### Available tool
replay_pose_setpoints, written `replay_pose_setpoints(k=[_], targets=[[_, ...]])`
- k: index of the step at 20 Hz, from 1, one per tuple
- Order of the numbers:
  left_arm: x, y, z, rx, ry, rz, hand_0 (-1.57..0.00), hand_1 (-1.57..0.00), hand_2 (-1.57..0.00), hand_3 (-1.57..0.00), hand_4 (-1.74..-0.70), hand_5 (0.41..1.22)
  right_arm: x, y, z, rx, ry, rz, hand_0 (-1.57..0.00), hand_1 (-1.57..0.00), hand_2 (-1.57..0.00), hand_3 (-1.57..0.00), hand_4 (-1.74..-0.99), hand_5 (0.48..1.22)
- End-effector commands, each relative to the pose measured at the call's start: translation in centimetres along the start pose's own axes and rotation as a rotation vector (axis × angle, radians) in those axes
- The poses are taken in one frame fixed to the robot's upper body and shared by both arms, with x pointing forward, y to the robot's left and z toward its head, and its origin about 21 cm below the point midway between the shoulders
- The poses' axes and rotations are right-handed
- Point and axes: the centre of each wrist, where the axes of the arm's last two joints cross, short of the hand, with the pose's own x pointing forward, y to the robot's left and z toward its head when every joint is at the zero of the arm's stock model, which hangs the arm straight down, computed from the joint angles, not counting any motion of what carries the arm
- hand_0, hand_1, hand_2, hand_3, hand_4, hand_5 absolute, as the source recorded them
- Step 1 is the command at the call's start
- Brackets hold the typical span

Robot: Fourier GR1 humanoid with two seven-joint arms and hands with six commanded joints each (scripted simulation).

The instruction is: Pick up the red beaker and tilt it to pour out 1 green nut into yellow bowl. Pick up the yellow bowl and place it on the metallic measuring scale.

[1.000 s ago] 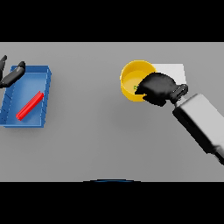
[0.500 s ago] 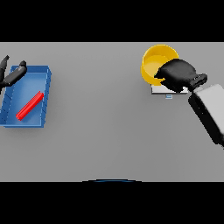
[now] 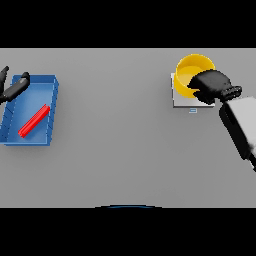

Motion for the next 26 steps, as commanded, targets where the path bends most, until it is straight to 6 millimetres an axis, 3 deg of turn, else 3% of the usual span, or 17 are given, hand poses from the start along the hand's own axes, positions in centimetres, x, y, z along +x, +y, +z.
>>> replay_pose_setpoints(k=[1, 5, 7, 9, 10, 11, 13, 16, 20, 26], targets=[[-0.3, 0.3, -0.2, 0.008, 0.007, 0.002, 0.0, 0.0, 0.0, 0.0, -0.73, 0.71, -0.3, -0.2, 0.0, 0.004, 0.003, -0.018, -1.57, -1.57, -1.43, -1.33, -1.741, 1.221], [0.0, 0.0, -0.1, -0.002, -0.001, 0.002, 0.0, 0.0, 0.0, 0.0, -0.73, 0.713, -0.8, 0.6, -0.4, 0.032, 0.016, -0.062, -1.53, -1.57, -1.38, -1.44, -1.741, 1.221], [-0.1, 0.1, -0.1, 0.0, 0.009, -0.003, 0.0, 0.0, 0.0, 0.0, -0.73, 0.712, -1.1, 0.8, -0.4, 0.042, 0.021, -0.071, -1.42, -1.57, -1.36, -1.49, -1.741, 1.221], [0.0, 0.2, -0.2, 0.005, 0.015, -0.005, 0.0, 0.0, 0.0, 0.0, -0.73, 0.715, -1.1, 0.7, -0.5, 0.057, 0.02, -0.076, -1.4, -1.57, -1.39, -1.36, -1.741, 1.221], [-0.2, 0.1, -0.2, 0.0, 0.018, -0.002, 0.0, 0.0, 0.0, 0.0, -0.73, 0.717, -1.1, 0.7, -0.5, 0.062, 0.021, -0.084, -1.33, -1.46, -1.42, -1.2, -1.741, 1.221], [-0.2, -0.3, -0.3, -0.005, 0.019, -0.002, 0.0, 0.0, 0.0, 0.0, -0.73, 0.72, -1.3, 0.6, -0.4, 0.061, 0.005, -0.092, -1.13, -1.32, -1.33, -1.06, -1.701, 1.221], [-0.2, -0.3, -0.5, -0.011, 0.009, 0.005, 0.0, 0.0, 0.0, 0.0, -0.73, 0.728, -1.5, 0.8, -0.4, 0.075, 0.023, -0.117, -0.72, -0.98, -1.04, -0.83, -1.619, 1.072], [0.0, -0.2, -0.6, -0.011, 0.008, 0.006, 0.0, 0.0, 0.0, 0.0, -0.73, 0.717, -1.4, 0.8, -0.6, 0.098, 0.04, -0.108, -0.37, -0.58, -0.69, -0.61, -1.539, 0.933], [0.3, 0.0, -0.9, -0.004, 0.009, 0.006, 0.0, 0.0, 0.0, 0.0, -0.72, 0.703, -1.5, 0.6, -0.6, 0.099, 0.02, -0.065, -0.15, -0.24, -0.37, -0.45, -1.469, 0.842], [0.0, 0.0, -0.4, -0.004, 0.002, 0.009, 0.0, 0.0, 0.0, 0.0, -0.72, 0.693, -1.9, 0.6, -0.4, 0.138, 0.048, -0.083, -0.04, -0.06, -0.1, -0.27, -1.41, 0.759]])
